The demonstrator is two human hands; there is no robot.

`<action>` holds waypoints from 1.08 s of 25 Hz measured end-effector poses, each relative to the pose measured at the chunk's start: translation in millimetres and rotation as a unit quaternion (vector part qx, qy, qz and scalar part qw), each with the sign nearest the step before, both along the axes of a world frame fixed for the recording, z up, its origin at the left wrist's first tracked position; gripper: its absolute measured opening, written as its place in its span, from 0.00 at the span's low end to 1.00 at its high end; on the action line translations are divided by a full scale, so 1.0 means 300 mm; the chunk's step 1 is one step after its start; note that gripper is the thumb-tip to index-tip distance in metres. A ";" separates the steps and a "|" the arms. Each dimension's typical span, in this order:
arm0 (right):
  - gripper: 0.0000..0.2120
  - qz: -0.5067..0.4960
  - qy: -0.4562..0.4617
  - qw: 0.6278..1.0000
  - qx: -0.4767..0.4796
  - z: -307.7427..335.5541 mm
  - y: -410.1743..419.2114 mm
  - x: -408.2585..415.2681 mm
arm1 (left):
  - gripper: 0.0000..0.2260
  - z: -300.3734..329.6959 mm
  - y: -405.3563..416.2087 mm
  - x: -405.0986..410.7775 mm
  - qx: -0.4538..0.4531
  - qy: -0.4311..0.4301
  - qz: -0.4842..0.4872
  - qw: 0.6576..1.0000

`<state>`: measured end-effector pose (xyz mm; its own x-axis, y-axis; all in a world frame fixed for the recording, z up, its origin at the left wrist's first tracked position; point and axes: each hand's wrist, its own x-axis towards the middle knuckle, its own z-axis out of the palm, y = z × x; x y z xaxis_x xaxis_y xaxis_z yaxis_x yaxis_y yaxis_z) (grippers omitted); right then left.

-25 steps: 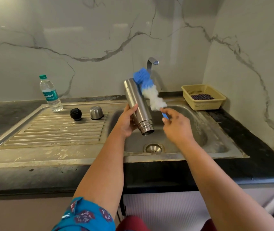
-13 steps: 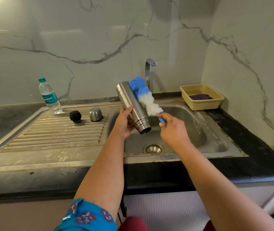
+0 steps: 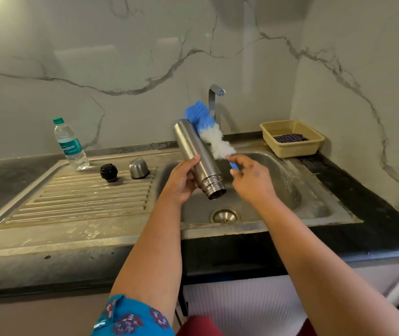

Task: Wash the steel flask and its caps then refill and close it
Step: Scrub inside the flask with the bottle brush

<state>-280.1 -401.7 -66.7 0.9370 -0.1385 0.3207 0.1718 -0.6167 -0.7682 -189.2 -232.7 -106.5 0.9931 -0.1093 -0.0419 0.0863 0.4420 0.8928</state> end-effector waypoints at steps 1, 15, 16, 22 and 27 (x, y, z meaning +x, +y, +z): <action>0.17 0.001 0.002 1.000 0.000 0.001 0.004 0.003 | 0.23 -0.001 0.000 0.002 -0.011 -0.004 0.002 1.000; 0.05 0.039 0.114 0.989 0.081 -0.013 0.011 0.020 | 0.23 -0.007 -0.011 0.011 -0.031 0.005 -0.015 0.999; 0.05 0.038 0.121 0.990 0.068 -0.036 0.005 -0.003 | 0.23 -0.009 -0.004 0.021 -0.047 0.002 0.005 0.999; 0.05 0.047 0.148 0.983 0.102 -0.084 -0.007 -0.073 | 0.24 -0.016 0.025 0.044 -0.037 -0.017 -0.003 0.999; 0.05 0.042 0.098 0.990 0.088 0.013 0.034 0.014 | 0.30 -0.012 -0.020 0.036 -0.044 -0.030 -0.014 0.998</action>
<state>-276.0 -391.4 -63.0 0.9896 -0.0941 0.1088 0.0536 -0.4602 -0.8862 -178.3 -238.6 -110.1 0.9900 -0.1382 0.0293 0.0469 0.5169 0.8548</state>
